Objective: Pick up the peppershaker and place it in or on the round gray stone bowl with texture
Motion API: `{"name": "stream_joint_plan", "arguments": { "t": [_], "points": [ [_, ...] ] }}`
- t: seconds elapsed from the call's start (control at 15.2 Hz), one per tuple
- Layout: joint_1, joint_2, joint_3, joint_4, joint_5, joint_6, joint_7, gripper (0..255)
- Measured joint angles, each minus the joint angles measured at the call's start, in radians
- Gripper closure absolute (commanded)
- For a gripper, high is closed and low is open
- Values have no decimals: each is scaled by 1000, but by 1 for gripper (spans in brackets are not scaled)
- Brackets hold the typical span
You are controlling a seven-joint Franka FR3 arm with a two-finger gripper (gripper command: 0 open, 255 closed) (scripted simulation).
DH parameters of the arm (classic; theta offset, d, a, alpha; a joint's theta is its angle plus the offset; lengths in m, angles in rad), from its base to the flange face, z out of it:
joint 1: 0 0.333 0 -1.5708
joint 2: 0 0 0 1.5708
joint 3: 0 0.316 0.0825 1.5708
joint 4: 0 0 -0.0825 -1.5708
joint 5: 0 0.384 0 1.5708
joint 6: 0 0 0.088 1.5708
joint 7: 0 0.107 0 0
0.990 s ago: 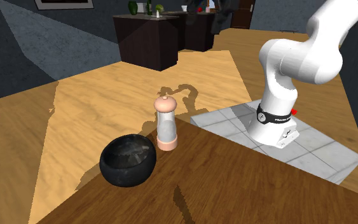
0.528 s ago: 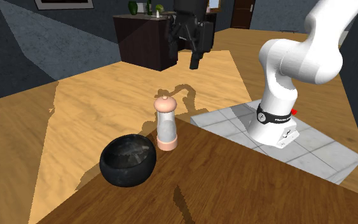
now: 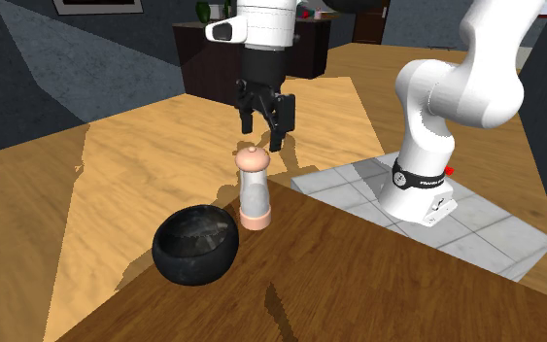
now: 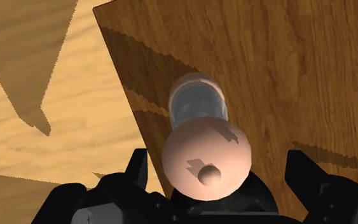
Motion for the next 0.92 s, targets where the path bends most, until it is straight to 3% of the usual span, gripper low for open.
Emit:
{"name": "stream_joint_plan", "arguments": {
  "t": [0.4,0.79,0.86,0.92],
  "points": [
    [3,58,-7,-38,6,95,-10,0],
    [3,63,-8,-44,6,107,-11,0],
    [3,63,-8,-44,6,107,-11,255],
    [3,63,-8,-43,6,107,-11,255]
  ]
}}
